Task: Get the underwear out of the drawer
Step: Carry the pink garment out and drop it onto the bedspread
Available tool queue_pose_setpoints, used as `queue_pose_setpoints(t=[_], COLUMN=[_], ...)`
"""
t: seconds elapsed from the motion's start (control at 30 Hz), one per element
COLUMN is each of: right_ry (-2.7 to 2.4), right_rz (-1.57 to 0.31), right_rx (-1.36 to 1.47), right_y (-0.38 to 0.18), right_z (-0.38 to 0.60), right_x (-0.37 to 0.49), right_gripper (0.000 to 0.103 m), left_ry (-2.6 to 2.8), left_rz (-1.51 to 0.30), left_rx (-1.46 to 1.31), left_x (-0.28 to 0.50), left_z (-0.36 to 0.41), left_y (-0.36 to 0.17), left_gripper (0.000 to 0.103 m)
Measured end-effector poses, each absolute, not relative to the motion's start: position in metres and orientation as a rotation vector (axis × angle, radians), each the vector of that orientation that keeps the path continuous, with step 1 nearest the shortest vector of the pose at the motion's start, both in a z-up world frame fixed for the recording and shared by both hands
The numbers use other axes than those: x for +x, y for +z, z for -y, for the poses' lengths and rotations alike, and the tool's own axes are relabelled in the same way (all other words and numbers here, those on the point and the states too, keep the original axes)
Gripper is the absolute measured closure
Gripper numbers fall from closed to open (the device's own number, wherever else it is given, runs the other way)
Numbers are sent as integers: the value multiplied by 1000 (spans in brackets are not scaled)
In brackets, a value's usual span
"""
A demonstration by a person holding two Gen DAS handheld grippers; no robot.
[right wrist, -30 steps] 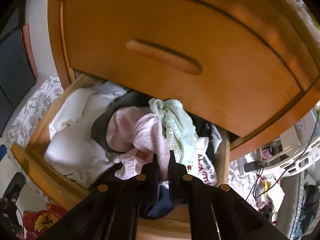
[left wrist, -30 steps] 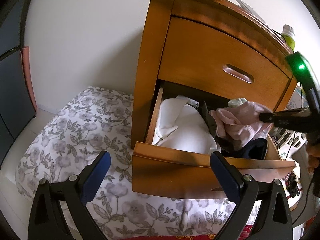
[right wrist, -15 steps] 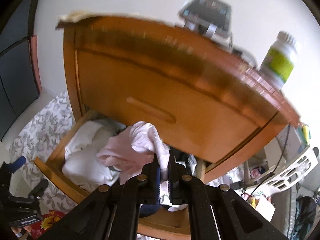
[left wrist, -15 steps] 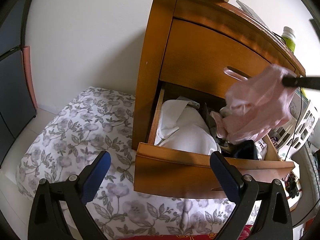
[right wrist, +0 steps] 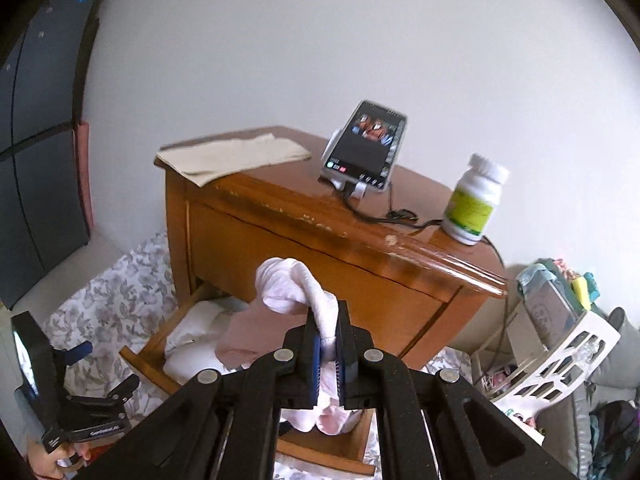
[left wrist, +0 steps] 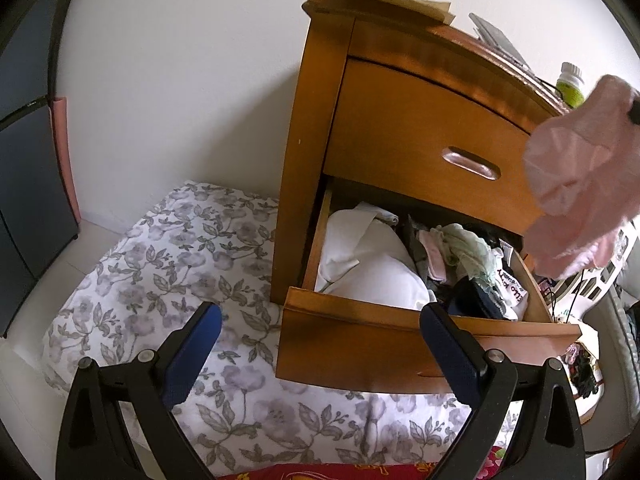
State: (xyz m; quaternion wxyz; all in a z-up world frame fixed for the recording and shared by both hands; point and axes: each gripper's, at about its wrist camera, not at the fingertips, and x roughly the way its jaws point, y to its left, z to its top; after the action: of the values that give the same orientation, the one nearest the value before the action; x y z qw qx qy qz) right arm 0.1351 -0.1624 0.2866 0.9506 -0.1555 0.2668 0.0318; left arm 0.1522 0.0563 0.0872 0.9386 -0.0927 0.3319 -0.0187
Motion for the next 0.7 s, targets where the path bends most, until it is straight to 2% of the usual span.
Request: queue_pose_setpoints(t=[0.37, 0.7], right_ry=[144, 237], right_rz=[-571, -707], right_rx=[-314, -379], right_y=[274, 188], right_z=[173, 157], right_x=[71, 51], right_gripper=[97, 97], left_ry=[-35, -53], left_rz=[-663, -681], left_rx=[-158, -122], left_x=[124, 109], left_z=[-50, -35], left_y=[106, 113], left_gripper=[4, 4])
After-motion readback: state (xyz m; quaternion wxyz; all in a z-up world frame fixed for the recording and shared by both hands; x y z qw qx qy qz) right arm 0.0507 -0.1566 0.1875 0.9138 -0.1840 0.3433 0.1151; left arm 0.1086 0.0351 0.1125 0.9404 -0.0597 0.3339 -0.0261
